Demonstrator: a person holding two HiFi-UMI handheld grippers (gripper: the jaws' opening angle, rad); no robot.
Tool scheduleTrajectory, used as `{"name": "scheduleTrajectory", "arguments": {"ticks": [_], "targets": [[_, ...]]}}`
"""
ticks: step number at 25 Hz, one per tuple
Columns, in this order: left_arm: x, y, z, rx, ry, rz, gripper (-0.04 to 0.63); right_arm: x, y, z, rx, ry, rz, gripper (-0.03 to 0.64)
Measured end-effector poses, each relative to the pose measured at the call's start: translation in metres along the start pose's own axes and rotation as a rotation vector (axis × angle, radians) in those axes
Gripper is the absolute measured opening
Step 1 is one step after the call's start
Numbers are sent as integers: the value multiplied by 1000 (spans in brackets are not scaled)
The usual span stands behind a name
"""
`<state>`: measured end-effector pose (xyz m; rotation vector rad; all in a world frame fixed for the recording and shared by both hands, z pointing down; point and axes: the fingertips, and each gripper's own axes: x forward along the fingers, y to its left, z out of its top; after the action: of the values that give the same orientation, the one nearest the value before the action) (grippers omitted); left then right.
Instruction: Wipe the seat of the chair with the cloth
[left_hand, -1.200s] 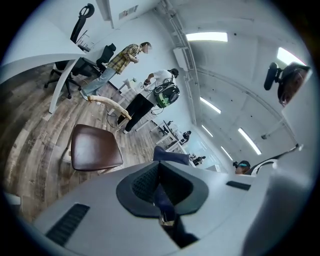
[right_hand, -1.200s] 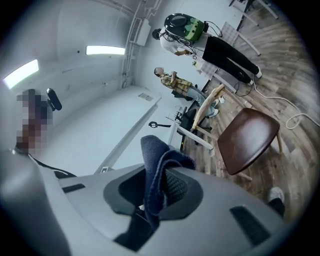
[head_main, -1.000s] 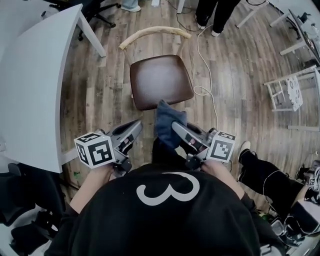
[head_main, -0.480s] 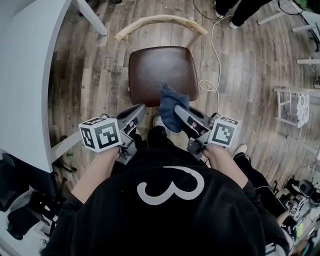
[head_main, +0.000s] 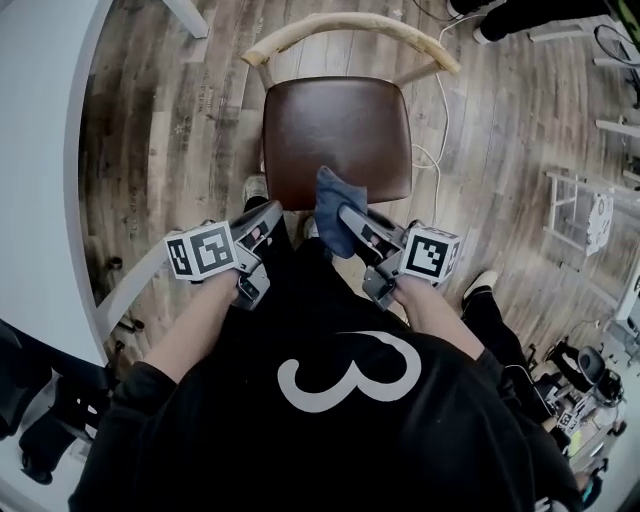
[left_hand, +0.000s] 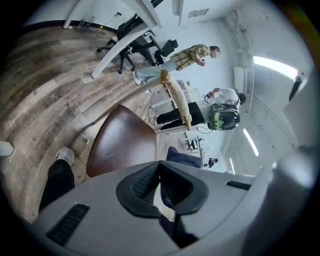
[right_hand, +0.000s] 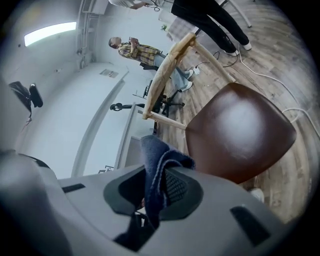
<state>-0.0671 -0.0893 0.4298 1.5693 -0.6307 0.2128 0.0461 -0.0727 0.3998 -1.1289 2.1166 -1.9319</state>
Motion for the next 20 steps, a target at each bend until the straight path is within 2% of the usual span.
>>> {"name": "scheduleTrajectory", "arguments": {"ticks": [3,7,12,17,20], "targets": [[1,29,16,-36,13,31,12,30,-2,3,10,11,-6,54],[4,64,24,-131,34,83,12,71,-6,4,4,22,-1,54],[15,96,38,-194,44,101,12,109,-21,22,11,22,-26,54],[23,128,44,-270,46,121,12,150,-37,45,20,-9,-4,54],[30,138,52,-287,47,114,12,178,-48,55,39,-26,-7,54]]}}
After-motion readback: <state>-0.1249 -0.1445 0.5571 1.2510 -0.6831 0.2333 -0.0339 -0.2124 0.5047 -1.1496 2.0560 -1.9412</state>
